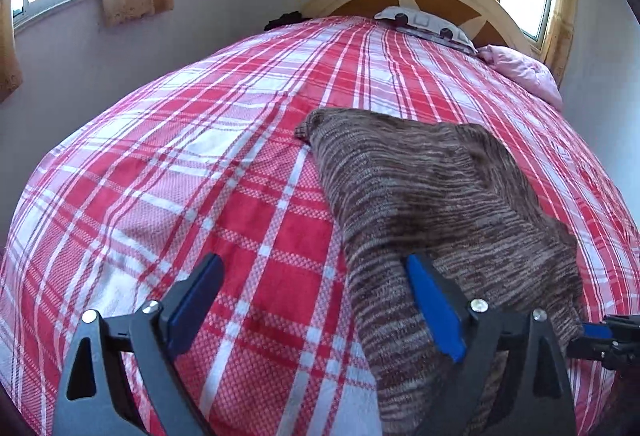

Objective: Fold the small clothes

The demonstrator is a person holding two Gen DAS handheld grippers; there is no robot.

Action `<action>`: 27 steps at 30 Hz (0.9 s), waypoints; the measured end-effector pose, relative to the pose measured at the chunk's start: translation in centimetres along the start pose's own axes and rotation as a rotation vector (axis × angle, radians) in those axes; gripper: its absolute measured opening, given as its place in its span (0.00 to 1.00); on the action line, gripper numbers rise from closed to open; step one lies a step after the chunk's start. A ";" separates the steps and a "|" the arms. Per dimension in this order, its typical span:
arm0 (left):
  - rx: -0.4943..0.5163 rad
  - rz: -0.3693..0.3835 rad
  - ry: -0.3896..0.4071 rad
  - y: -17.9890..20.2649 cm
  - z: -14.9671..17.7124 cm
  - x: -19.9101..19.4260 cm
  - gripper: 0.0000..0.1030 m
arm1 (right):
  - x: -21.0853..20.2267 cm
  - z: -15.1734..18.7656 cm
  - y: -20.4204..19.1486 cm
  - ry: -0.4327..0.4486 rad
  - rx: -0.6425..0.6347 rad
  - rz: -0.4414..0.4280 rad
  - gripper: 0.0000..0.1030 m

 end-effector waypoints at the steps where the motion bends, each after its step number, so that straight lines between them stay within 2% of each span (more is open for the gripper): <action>1: 0.001 -0.004 0.004 0.1 0.2 -0.4 0.92 | 0.1 0.1 0.0 -0.005 0.005 -0.003 0.16; 5: -0.012 0.003 0.002 0.3 0.1 -1.0 0.92 | 0.3 0.5 0.1 -0.002 0.016 -0.010 0.07; 12: 0.056 0.030 0.011 1.9 0.5 -3.1 0.92 | -3.1 -0.5 -1.5 0.082 -0.032 -0.003 0.06; 16: 0.077 0.029 0.005 2.7 0.9 -3.0 0.92 | -4.1 -0.6 -1.1 0.090 -0.047 0.036 0.06; 18: 0.087 0.011 -0.016 2.9 1.3 -2.3 0.92 | -3.7 0.0 0.0 0.063 -0.027 0.070 0.06; 21: 0.094 0.023 -0.050 3.0 2.1 -1.4 0.92 | -2.5 1.4 1.8 0.015 -0.004 0.108 0.06; 24: 0.100 0.031 -0.050 3.1 2.5 -1.7 0.92 | -3.0 1.3 1.6 0.027 0.000 0.093 0.07; 27: 0.101 0.035 -0.033 3.1 2.7 -2.5 0.92 | -4.7 -0.1 0.7 0.080 -0.031 0.168 0.08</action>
Point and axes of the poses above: each gripper's, at about its wrist camera, not at the fingertips, and x roughly the way its jaws point, y to its right, z to its underside, the point moved 4 cm from there along x, roughly the way its jaws point, and after that the axes turned 10 degrees about -z, right-handed, at the moved point
